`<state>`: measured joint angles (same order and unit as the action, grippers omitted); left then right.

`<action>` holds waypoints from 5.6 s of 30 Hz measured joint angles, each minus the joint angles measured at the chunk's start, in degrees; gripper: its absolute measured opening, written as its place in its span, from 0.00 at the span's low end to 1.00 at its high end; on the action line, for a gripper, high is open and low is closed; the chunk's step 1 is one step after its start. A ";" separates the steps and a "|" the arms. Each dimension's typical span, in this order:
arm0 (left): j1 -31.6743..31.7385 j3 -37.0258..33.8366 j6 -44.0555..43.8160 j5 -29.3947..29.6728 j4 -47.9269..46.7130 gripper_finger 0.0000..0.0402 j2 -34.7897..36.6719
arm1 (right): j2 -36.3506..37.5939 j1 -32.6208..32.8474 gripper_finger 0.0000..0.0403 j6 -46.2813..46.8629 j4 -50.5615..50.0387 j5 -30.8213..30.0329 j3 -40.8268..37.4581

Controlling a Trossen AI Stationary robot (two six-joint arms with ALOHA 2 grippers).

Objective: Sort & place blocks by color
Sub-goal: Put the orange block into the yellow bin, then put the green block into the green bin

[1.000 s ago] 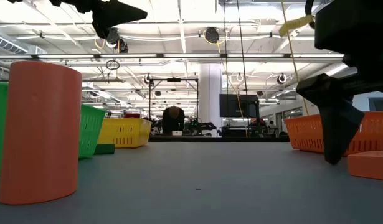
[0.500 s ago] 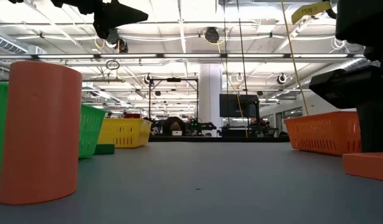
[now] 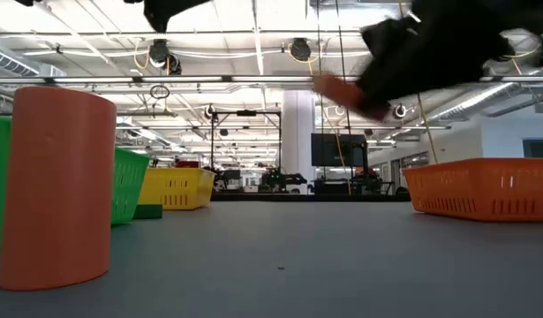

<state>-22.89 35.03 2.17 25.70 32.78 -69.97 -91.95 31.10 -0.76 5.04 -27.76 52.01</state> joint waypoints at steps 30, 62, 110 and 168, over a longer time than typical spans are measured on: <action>2.31 -0.02 15.74 -3.08 12.15 0.56 -11.17 | 2.59 -10.58 0.29 -31.44 28.16 -0.85 0.00; 1.55 5.70 19.89 -1.26 18.46 0.73 -20.95 | 2.55 -12.60 0.29 -25.48 27.77 2.88 0.11; 3.15 6.10 0.35 38.20 -17.42 0.32 -10.52 | 2.61 -14.06 0.73 -18.35 20.08 -15.70 -0.20; 8.80 6.08 -11.48 -13.08 -18.98 0.51 -10.36 | 2.61 -12.70 0.73 -0.49 16.34 13.04 -0.20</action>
<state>-14.10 41.10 -9.31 12.62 13.80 -80.34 -89.34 18.40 -1.25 21.38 -14.72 51.81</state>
